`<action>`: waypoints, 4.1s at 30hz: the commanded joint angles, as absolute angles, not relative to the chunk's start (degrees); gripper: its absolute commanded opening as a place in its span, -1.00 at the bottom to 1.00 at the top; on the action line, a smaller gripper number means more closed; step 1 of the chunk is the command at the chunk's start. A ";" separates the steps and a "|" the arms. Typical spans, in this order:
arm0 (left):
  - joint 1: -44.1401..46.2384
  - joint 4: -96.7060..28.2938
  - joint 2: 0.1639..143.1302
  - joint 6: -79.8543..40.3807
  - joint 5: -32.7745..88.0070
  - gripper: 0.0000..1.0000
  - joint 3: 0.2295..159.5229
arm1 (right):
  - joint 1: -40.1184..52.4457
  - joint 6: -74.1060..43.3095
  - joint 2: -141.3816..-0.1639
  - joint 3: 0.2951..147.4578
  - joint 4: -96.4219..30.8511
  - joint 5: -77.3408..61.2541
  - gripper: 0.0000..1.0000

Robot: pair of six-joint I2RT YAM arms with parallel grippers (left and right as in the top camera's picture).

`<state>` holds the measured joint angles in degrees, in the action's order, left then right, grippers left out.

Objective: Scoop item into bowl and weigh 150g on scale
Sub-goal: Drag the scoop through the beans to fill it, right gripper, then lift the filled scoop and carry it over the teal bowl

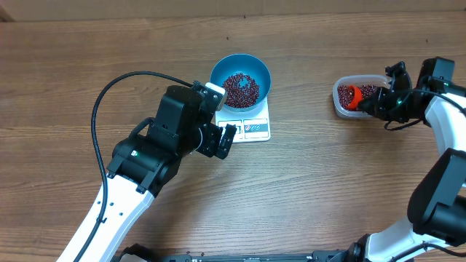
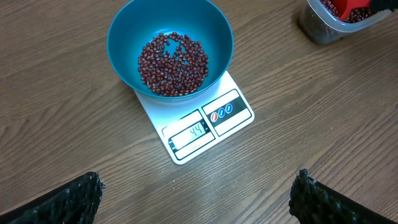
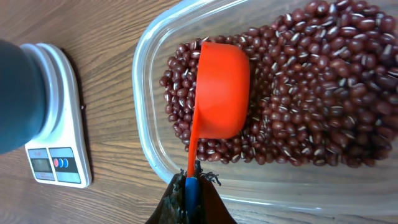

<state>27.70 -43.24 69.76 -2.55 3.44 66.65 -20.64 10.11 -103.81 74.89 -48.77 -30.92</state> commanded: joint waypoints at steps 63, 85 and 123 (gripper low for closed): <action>27.40 -43.05 70.02 -1.26 3.92 0.99 66.04 | -34.17 11.03 -107.53 76.14 -52.64 -60.38 -0.93; 27.40 -43.05 70.02 -1.26 3.92 0.99 66.04 | -29.23 10.98 -107.50 76.16 -52.82 -76.25 -0.93; 27.40 -43.05 70.02 -1.26 3.92 0.99 66.04 | 0.40 -6.00 -107.50 76.16 -27.33 -64.45 -0.93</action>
